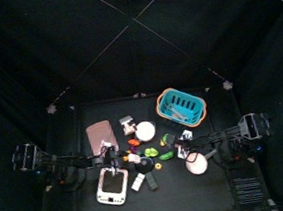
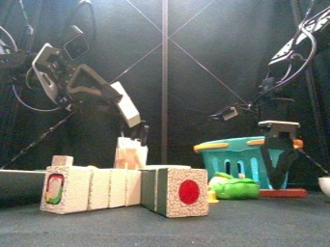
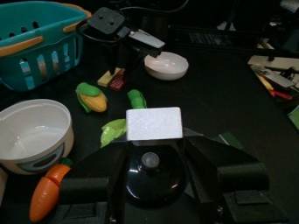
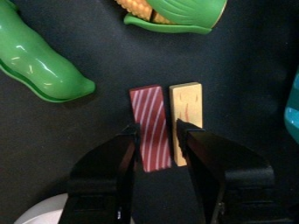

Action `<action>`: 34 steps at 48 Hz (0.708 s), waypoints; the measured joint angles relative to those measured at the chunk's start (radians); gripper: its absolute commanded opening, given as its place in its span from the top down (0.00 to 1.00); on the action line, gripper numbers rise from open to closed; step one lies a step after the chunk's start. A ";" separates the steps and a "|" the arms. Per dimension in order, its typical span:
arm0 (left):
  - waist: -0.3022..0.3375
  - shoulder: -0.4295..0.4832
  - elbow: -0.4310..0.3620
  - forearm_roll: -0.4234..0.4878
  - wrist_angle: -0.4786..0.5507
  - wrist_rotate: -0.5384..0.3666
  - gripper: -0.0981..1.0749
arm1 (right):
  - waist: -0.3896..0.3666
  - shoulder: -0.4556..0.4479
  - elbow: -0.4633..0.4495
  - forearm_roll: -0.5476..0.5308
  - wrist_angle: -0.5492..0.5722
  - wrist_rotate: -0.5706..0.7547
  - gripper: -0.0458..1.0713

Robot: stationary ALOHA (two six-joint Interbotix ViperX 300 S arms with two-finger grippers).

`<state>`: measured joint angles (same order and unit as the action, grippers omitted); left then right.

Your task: Place salmon near egg block

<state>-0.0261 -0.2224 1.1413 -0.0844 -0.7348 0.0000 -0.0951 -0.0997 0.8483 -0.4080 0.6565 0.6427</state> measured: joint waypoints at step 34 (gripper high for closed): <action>0.002 0.000 0.012 0.000 0.000 0.002 0.49 | 0.002 0.000 0.000 -0.002 0.002 -0.002 0.27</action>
